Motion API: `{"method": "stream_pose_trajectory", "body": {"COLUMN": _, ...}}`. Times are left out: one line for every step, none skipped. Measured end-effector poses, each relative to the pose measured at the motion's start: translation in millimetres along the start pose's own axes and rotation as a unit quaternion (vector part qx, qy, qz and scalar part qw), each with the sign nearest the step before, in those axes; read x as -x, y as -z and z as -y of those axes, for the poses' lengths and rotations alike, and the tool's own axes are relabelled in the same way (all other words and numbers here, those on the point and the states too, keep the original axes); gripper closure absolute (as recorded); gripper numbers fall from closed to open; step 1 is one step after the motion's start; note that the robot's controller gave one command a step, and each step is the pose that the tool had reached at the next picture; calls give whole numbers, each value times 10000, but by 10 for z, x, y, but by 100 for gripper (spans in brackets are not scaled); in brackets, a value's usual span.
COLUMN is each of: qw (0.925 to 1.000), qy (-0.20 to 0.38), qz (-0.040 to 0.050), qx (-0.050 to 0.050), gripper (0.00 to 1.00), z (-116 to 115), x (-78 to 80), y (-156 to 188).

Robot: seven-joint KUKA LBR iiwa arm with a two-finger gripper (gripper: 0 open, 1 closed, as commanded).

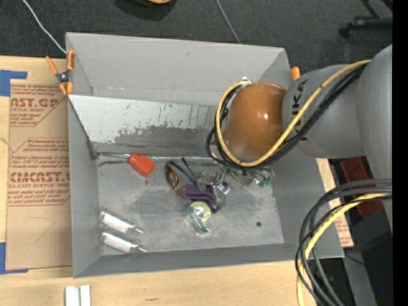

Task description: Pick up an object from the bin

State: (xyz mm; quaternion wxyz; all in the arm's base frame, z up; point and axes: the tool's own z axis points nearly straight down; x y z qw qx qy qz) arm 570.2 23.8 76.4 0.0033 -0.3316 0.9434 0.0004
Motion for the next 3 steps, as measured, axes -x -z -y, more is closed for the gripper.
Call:
{"method": "stream_pose_trajectory", "body": {"qw": 10000, "qy": 7, "qz": -14, "qx": 13, "gripper": 100, "z": -75, "x": 120, "y": 1017}}
{"method": "stream_pose_trajectory", "body": {"qw": 10000, "qy": 65, "qz": 17, "qx": -1, "gripper": 100, "z": -18, "x": 65, "y": 1008}}
{"method": "stream_pose_trajectory", "body": {"qw": 9997, "qy": 257, "qz": 24, "qx": -7, "gripper": 100, "z": -168, "x": 73, "y": 1780}}
